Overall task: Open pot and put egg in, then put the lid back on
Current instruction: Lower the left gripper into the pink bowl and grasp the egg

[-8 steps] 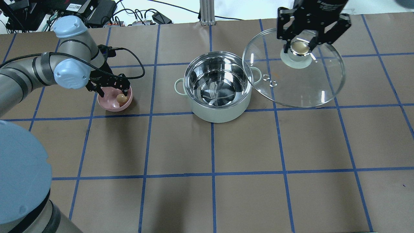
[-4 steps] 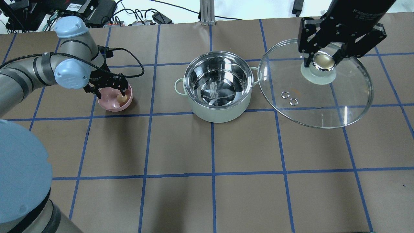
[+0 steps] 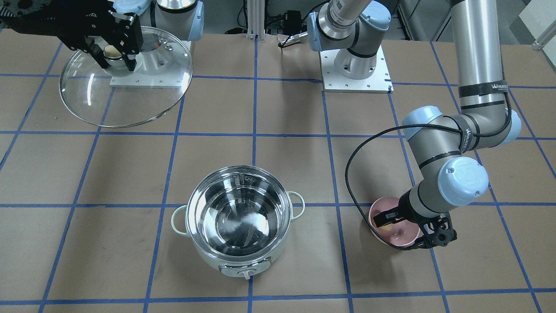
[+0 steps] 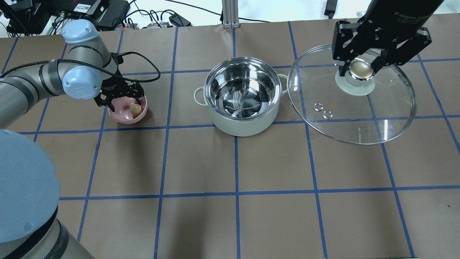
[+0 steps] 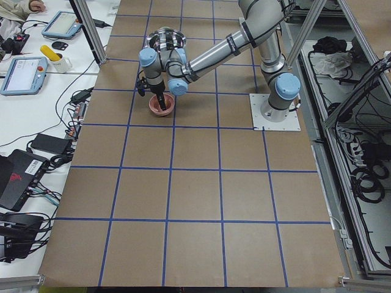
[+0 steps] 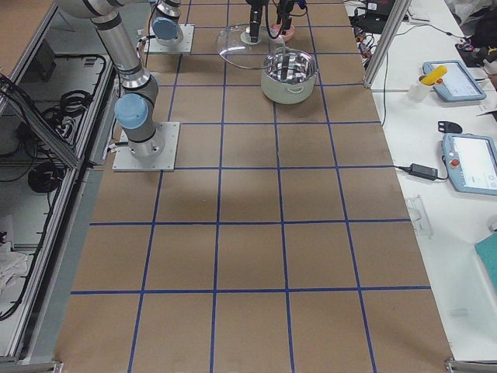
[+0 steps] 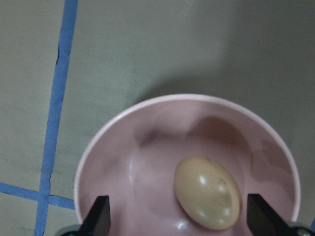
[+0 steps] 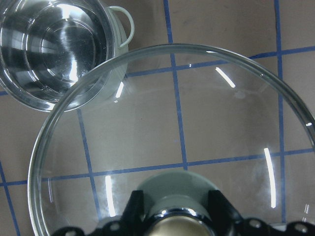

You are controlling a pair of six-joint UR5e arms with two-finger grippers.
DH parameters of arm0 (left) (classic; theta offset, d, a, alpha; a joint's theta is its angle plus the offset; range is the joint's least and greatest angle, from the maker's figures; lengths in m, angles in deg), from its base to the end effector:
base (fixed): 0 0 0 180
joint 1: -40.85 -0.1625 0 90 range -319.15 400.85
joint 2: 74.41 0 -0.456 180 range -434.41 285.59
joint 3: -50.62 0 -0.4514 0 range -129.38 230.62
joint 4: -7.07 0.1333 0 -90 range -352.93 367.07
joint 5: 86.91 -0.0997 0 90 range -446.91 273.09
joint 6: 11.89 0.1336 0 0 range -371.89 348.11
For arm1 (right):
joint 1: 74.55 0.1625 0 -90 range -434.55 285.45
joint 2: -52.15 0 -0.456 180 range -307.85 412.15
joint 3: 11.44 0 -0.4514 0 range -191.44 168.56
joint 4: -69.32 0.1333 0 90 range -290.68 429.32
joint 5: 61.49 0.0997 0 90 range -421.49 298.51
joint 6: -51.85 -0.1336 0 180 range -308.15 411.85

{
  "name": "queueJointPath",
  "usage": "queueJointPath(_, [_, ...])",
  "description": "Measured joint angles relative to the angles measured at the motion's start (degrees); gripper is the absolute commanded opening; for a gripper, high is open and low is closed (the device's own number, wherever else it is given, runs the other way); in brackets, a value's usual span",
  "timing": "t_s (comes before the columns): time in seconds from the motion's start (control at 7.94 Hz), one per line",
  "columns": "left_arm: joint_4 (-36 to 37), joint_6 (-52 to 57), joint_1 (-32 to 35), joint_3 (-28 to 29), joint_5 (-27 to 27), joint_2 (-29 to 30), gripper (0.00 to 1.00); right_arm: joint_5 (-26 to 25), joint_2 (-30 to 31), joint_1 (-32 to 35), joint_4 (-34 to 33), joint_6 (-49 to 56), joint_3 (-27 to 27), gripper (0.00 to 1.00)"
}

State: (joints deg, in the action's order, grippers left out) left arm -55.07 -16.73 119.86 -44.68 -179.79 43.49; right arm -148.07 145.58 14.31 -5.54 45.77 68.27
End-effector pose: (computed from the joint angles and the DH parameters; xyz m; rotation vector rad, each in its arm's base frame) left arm 0.0050 -0.6896 0.1762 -0.4223 3.0639 0.1482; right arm 0.1311 -0.5103 0.5890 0.1952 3.0766 0.0421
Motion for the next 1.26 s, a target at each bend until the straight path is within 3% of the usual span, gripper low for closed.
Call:
queueJointPath(0.76, [0.3, -4.4, 0.0, -0.3, 1.2, 1.6, 0.98, -0.5, 0.1, -0.1, 0.2, 0.7, 0.0, 0.25])
queueJointPath(0.88, [0.3, -4.9, 0.0, -0.3, 1.2, 1.9, 0.91, -0.5, 0.1, -0.1, 0.3, 0.7, 0.0, 0.25])
queueJointPath(1.26, [0.4, -5.2, 0.0, -0.3, 1.2, 2.3, 0.53, -0.6, 0.1, -0.1, 0.3, 0.7, 0.0, 0.25])
